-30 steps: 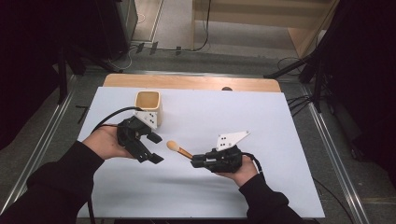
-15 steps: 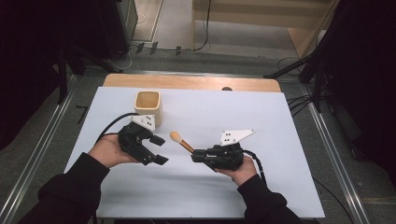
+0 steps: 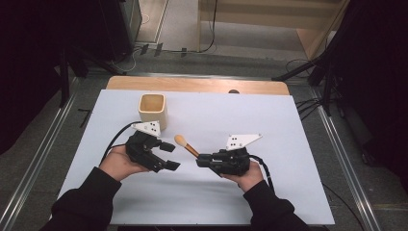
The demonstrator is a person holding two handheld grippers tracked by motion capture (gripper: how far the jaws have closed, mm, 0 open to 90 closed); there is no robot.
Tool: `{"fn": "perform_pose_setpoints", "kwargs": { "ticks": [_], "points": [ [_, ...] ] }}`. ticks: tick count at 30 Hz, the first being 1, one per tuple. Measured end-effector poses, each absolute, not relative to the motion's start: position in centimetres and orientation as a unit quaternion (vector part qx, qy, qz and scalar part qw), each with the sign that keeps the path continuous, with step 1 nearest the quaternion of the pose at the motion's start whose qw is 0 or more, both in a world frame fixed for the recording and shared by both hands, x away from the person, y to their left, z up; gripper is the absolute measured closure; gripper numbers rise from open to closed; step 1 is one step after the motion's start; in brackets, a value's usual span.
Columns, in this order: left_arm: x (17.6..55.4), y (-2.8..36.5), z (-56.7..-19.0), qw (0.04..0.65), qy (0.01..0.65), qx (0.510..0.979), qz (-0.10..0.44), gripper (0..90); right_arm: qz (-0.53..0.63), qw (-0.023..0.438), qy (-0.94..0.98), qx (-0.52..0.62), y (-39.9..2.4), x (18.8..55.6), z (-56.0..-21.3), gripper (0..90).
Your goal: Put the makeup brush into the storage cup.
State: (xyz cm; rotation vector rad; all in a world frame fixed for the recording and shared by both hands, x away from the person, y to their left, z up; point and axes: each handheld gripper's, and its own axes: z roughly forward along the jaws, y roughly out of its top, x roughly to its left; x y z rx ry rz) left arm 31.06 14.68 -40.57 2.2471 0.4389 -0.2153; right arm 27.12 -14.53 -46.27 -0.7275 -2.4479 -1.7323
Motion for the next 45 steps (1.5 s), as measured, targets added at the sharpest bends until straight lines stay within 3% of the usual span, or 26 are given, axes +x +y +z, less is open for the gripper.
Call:
{"fn": "perform_pose_setpoints", "kwargs": {
  "ticks": [12,30,32,45],
  "points": [
    [30.4,14.6,-41.7,0.467,0.214,0.854,-0.083,37.7,-0.563,0.029,-0.790,-0.240,-14.3,27.1,-46.4,78.9],
    [29.6,14.1,-42.7,0.519,0.255,0.811,-0.088,38.6,-0.567,0.027,-0.785,-0.248,-13.9,27.0,-46.6,78.9],
    [29.6,14.1,-42.8,0.523,0.256,0.808,-0.090,43.6,-0.568,0.026,-0.784,-0.248,-13.8,27.0,-46.7,78.9],
    [29.4,13.8,-42.9,0.539,0.280,0.790,-0.086,51.9,-0.573,0.025,-0.779,-0.254,-13.3,26.9,-46.8,78.9]
  ]
}}
